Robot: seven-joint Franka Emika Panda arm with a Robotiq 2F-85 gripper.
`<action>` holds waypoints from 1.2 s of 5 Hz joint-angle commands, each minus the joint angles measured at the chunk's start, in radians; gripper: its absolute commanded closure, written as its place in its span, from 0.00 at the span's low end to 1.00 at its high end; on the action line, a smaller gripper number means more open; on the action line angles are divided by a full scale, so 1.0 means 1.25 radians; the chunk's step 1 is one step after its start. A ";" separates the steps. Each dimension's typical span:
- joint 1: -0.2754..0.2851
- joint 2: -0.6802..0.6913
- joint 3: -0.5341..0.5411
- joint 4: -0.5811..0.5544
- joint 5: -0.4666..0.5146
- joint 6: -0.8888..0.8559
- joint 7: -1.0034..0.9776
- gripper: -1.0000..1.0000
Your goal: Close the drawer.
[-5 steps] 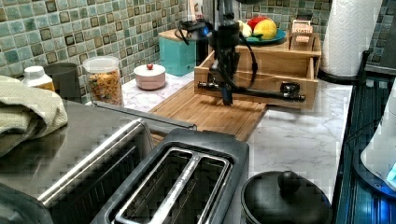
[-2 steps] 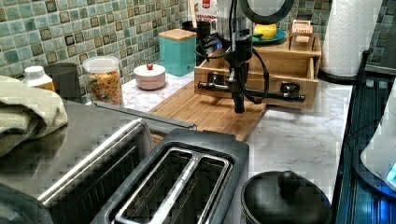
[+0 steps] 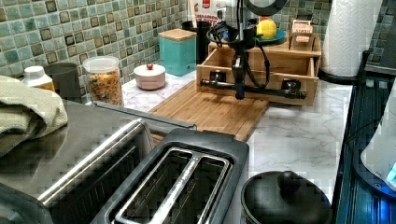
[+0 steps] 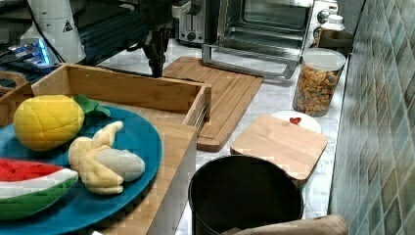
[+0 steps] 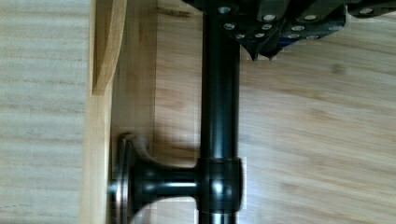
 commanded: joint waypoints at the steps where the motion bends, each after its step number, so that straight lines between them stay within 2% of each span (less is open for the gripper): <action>1: -0.102 0.128 -0.134 0.218 -0.024 -0.019 -0.029 1.00; 3: -0.167 0.230 -0.210 0.373 0.033 -0.016 -0.223 1.00; 4: -0.196 0.269 -0.218 0.417 0.036 0.000 -0.282 1.00; 5: -0.192 0.255 -0.247 0.386 -0.002 0.072 -0.215 1.00; 6: -0.183 0.256 -0.255 0.386 0.003 0.072 -0.219 1.00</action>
